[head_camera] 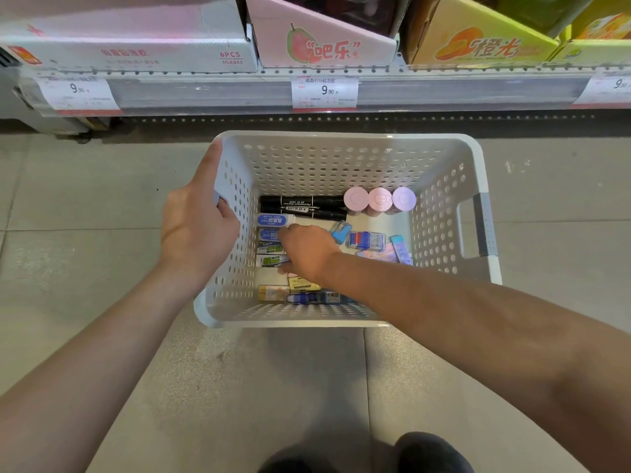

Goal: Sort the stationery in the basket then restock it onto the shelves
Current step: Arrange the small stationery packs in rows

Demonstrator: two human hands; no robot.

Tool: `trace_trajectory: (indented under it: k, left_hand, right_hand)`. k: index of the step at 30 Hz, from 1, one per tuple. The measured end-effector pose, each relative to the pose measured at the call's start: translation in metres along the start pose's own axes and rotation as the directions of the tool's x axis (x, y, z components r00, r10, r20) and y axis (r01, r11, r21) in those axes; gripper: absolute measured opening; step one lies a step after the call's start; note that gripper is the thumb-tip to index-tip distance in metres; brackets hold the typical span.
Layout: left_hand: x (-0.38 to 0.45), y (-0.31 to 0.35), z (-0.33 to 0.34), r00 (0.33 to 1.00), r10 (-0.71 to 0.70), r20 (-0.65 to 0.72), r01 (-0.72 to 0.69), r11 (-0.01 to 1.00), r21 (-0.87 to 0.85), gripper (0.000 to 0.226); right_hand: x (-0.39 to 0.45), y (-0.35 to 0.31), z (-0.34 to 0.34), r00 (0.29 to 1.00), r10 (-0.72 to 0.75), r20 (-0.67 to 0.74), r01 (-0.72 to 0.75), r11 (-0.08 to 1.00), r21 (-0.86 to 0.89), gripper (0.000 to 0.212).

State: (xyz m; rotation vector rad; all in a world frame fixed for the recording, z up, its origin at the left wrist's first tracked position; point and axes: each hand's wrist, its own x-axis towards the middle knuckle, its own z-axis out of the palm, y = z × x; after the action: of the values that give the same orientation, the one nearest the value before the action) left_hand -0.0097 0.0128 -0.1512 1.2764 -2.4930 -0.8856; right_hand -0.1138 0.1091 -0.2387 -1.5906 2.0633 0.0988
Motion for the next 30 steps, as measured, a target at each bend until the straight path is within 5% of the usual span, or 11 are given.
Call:
trace_trajectory:
  k: [4, 8, 15, 20, 30]
  left_hand:
    - [0.000, 0.000, 0.000, 1.000, 0.007, 0.001, -0.007, 1.000, -0.008, 0.071]
    - [0.000, 0.001, -0.001, 1.000, 0.012, 0.000, -0.012, 1.000, -0.003, 0.071]
    - [0.002, -0.001, 0.000, 1.000, 0.019, -0.008, -0.018, 0.998, 0.054, 0.070]
    - [0.001, -0.001, 0.000, 1.000, 0.009, -0.009, -0.008, 0.999, 0.034, 0.071]
    - [-0.002, 0.002, -0.002, 1.000, 0.000, -0.001, 0.000, 1.000, -0.005, 0.073]
  right_hand:
    - [0.003, 0.001, -0.017, 0.993, -0.046, 0.109, 0.033, 0.993, 0.113, 0.039]
    - [0.003, 0.015, -0.050, 0.999, -0.032, 0.003, 0.030, 0.964, 0.264, 0.024]
    - [0.007, -0.007, -0.012, 0.980, -0.133, 0.147, 0.130, 0.991, 0.034, 0.022]
    - [0.009, -0.026, -0.001, 0.985, -0.150, 0.086, 0.163, 0.973, -0.164, 0.018]
    - [0.007, -0.030, 0.005, 0.991, -0.136, 0.016, 0.137, 0.984, -0.118, 0.021]
